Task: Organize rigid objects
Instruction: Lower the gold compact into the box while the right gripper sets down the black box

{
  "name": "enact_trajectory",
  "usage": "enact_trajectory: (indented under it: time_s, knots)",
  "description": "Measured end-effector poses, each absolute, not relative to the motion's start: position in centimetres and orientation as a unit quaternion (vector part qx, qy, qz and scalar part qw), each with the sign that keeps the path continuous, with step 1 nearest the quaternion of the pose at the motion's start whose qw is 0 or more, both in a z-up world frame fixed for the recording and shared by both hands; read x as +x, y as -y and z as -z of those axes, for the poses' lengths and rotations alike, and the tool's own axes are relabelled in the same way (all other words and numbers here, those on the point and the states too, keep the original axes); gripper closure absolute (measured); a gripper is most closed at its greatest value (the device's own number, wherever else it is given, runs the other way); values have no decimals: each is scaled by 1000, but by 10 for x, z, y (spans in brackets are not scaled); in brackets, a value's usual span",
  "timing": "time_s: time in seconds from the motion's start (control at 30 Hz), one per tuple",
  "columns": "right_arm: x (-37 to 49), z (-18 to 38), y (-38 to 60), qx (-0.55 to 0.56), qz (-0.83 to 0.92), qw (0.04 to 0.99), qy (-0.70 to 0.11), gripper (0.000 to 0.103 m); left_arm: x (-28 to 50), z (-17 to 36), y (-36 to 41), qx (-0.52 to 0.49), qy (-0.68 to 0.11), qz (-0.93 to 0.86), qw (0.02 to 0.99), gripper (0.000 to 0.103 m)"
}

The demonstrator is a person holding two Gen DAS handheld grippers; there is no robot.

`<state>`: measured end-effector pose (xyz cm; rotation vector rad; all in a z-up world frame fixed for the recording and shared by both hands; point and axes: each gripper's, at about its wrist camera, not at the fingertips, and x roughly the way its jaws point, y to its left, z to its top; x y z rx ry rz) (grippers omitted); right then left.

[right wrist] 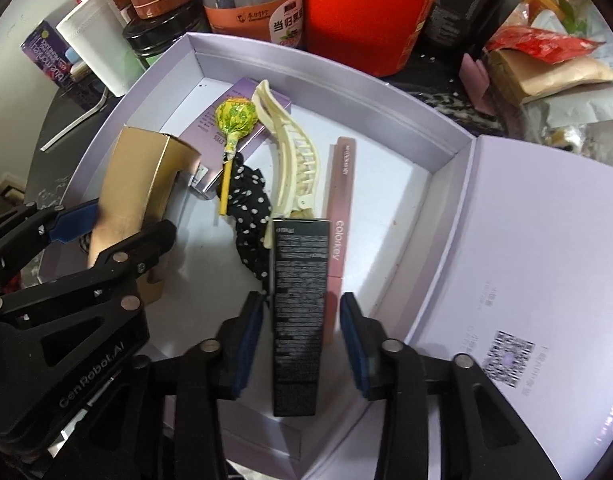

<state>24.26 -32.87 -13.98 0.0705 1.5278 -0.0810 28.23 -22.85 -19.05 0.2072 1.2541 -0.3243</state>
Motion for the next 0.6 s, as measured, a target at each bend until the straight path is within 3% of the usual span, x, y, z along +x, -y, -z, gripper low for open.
enact_trajectory:
  time_s: [0.1,0.3,0.6]
  knots:
    - [240,134,332,34,38,722,-690,51,284,185,228,94,-583,144,794,34]
    - [237,124,343,49,35,721,-691,44,284,167,225,92,-569,143,804,33]
    - [228,111,343,57,35,721,-690,44,275,143,216,85,-558,132,815,33]
